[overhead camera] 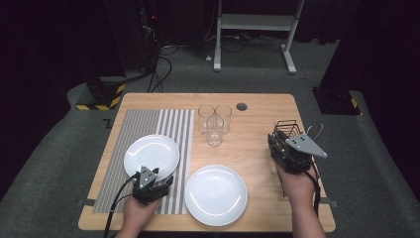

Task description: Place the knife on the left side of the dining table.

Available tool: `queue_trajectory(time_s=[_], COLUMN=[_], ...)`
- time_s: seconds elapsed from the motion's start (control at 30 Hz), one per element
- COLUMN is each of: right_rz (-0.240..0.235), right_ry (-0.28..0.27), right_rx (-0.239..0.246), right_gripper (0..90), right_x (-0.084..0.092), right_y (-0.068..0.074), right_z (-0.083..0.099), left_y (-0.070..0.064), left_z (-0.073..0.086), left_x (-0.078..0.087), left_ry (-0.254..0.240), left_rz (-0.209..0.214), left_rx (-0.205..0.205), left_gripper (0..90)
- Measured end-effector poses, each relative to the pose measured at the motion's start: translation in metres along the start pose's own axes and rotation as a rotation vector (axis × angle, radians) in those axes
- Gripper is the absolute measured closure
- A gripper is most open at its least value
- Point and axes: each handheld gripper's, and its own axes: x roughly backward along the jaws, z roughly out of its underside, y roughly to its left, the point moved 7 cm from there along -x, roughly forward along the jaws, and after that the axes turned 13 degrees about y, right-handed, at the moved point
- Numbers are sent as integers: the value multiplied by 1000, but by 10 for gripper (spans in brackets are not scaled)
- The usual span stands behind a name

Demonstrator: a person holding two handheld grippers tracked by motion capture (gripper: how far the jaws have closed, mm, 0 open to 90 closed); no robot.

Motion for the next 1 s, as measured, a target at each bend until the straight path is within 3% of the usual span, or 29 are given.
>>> queue_trajectory(time_s=[0.23,0.33,1.0], right_rz=[20,45,75], right_ry=[-6,-8,-59], right_rx=[-4,26,36], right_gripper=[696,723,773], right_x=[-1,0,9], right_y=[-1,0,-3], right_z=[1,0,-14], left_y=[0,0,0], left_z=[0,0,0], left_x=[0,0,0], left_ry=[0,1,3], left_rz=[2,1,4], left_rx=[2,3,4], left_gripper=[335,335,336])
